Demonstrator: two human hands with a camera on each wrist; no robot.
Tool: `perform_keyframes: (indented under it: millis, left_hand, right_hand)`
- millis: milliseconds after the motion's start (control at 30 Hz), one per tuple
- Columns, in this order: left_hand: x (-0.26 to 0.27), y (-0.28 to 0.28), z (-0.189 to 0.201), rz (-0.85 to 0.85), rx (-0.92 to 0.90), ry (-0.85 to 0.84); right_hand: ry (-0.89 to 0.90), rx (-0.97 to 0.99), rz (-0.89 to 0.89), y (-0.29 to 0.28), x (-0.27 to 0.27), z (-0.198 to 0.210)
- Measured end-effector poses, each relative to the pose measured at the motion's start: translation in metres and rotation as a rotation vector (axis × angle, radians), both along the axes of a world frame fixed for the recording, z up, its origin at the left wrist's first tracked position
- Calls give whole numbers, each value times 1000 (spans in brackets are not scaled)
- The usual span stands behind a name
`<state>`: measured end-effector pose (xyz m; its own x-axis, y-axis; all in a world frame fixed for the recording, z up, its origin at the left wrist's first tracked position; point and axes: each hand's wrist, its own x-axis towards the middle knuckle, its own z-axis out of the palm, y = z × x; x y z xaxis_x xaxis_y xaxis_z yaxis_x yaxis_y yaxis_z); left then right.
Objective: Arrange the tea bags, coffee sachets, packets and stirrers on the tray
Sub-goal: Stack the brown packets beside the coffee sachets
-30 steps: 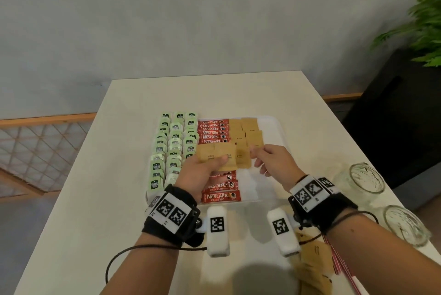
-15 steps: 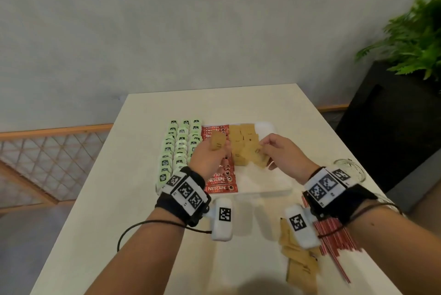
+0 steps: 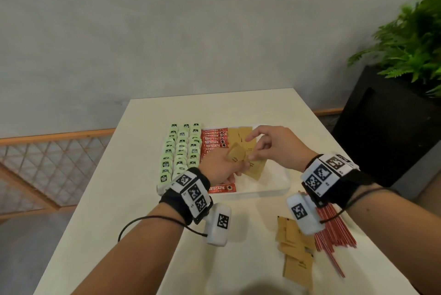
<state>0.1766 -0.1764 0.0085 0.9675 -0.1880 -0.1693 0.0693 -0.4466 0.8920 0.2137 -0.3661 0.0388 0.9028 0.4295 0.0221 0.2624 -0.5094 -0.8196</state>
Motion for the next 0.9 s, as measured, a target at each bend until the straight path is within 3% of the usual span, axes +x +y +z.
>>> perform_keyframes:
  millis: [133,267,467,733,900]
  left_hand:
    - [3,-2,-16,179,-273,107]
    - [9,-5,-31,191,-326,193]
    - [28,5,-30,387,-505,191]
    - [49,34,-41,446,-397,102]
    - [51,43,-44,476,-429,142]
  right_hand:
    - [180,183,-131,0,3,-17]
    - [335,234,-166,0,0,-46]
    - [404,-6,-360,-15,35,-90]
    - [367,-176,-459,-11,79,-112]
    - [342,-210,-473,-3,88,-119]
